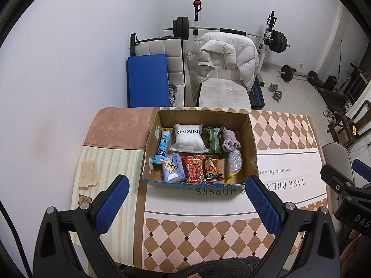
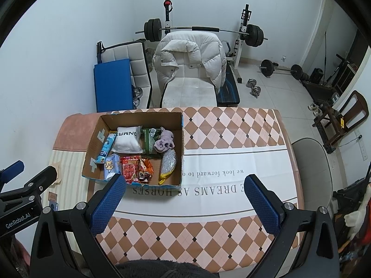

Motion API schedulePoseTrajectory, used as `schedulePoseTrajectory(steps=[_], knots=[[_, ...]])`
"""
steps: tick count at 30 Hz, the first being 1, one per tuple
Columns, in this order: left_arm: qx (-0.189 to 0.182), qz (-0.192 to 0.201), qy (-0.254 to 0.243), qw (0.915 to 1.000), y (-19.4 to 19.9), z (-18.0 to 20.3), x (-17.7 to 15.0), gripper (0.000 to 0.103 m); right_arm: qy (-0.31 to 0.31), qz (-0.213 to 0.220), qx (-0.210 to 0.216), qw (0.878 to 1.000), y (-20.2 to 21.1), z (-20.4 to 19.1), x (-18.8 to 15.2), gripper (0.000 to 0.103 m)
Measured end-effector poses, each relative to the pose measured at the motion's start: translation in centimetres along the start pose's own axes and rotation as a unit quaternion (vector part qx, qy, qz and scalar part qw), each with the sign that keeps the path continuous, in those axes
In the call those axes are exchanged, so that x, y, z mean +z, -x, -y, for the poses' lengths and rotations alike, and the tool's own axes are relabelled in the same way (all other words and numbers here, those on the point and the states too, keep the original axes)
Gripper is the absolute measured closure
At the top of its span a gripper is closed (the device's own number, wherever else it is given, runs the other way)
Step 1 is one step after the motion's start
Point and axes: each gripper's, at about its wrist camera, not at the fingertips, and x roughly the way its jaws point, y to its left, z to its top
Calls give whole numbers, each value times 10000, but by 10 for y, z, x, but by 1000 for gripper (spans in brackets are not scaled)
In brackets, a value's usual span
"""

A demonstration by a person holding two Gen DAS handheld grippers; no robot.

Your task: Organize soft objects

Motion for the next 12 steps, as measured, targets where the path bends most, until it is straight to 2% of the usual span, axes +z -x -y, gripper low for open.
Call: schedulePoseTrajectory(steps=[12], knots=[[-10,7,-3,10000,1,1,1,0,15,-1,15,10000,0,1,-1,0]])
